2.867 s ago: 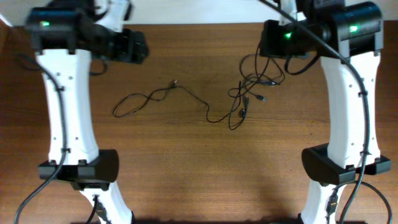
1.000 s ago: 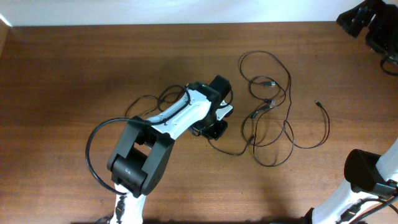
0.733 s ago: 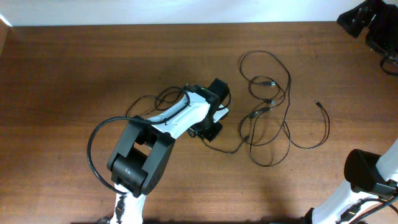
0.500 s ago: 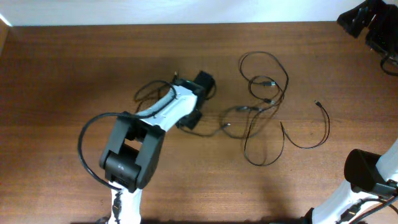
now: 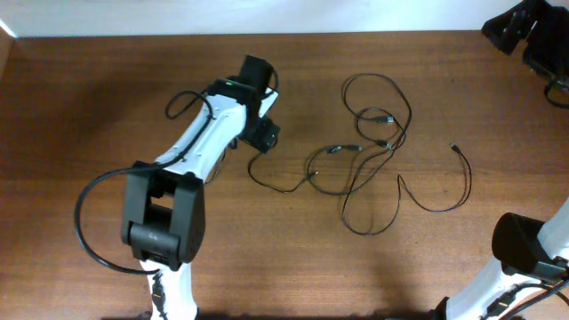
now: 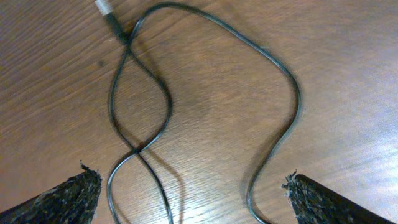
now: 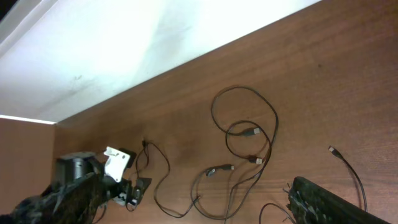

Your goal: Untangle cables

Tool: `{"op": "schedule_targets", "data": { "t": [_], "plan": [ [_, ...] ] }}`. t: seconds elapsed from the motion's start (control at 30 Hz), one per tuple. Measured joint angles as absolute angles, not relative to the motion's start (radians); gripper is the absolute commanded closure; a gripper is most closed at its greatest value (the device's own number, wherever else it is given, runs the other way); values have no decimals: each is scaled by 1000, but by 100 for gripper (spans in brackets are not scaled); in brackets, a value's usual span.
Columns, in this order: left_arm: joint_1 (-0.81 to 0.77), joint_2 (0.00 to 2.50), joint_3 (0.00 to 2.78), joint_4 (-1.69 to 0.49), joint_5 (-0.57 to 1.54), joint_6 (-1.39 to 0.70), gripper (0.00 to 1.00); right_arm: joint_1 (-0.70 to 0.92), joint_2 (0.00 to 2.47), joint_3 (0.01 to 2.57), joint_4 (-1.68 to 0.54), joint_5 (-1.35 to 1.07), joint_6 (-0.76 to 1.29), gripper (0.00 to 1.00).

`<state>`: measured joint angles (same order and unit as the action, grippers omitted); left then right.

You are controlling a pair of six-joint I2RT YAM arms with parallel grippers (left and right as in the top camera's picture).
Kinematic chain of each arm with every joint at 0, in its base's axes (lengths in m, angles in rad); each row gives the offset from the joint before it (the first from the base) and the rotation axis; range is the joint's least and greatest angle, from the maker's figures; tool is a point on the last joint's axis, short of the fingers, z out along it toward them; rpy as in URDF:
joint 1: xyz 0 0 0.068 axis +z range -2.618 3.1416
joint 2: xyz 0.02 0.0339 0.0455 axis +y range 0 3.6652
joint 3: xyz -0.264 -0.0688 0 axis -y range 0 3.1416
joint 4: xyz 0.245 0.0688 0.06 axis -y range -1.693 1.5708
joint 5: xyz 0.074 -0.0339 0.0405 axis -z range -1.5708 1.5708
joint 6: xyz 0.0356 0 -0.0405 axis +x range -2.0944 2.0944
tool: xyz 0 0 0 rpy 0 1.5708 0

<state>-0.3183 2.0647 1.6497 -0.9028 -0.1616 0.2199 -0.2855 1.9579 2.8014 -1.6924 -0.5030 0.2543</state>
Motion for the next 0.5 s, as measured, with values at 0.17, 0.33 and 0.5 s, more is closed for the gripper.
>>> {"op": "schedule_targets", "data": {
  "t": [0.17, 0.33, 0.5],
  "plan": [
    [-170, 2074, 1649, -890, -4, 426, 1, -286, 1958, 2801, -1692, -503, 253, 2],
    [-170, 2135, 1649, -892, 136, 554, 1, -286, 1958, 2801, -1692, -503, 254, 2],
    [-148, 2193, 1649, -865, 158, 543, 1, -286, 1958, 2801, -1692, -503, 253, 3]
  ]
}}
